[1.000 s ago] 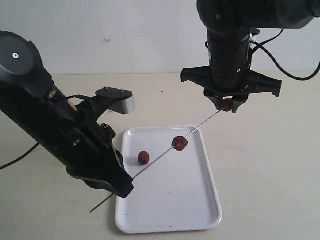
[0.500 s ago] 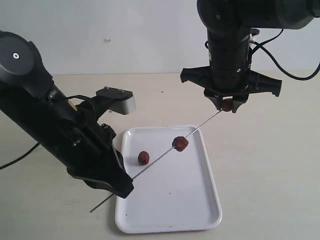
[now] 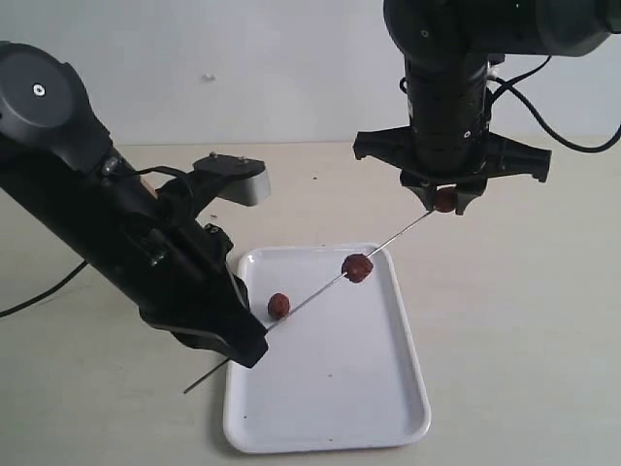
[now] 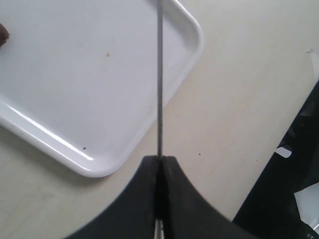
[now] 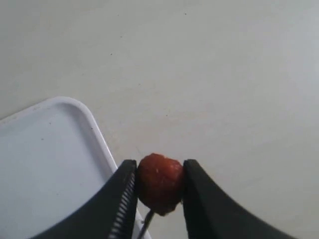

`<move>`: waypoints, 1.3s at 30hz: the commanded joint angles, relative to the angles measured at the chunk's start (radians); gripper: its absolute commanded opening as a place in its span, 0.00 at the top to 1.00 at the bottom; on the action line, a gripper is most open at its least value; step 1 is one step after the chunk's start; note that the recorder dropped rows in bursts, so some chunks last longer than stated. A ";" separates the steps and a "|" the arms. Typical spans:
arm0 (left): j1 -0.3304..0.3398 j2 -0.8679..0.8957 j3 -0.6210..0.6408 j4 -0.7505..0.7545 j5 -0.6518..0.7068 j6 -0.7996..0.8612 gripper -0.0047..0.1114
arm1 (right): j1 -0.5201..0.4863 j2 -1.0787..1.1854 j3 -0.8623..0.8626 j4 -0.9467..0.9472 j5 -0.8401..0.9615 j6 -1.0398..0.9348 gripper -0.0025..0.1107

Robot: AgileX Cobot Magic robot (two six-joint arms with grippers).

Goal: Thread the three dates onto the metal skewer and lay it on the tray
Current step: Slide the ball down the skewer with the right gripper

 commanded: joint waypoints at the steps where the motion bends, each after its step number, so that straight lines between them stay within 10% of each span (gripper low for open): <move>1: 0.003 0.010 -0.014 -0.012 -0.008 0.001 0.96 | 0.006 -0.007 0.003 0.008 0.002 -0.018 0.71; 39: 0.003 0.071 -0.056 -0.039 -0.093 -0.015 0.96 | 0.163 -0.026 0.003 0.041 0.002 0.048 0.71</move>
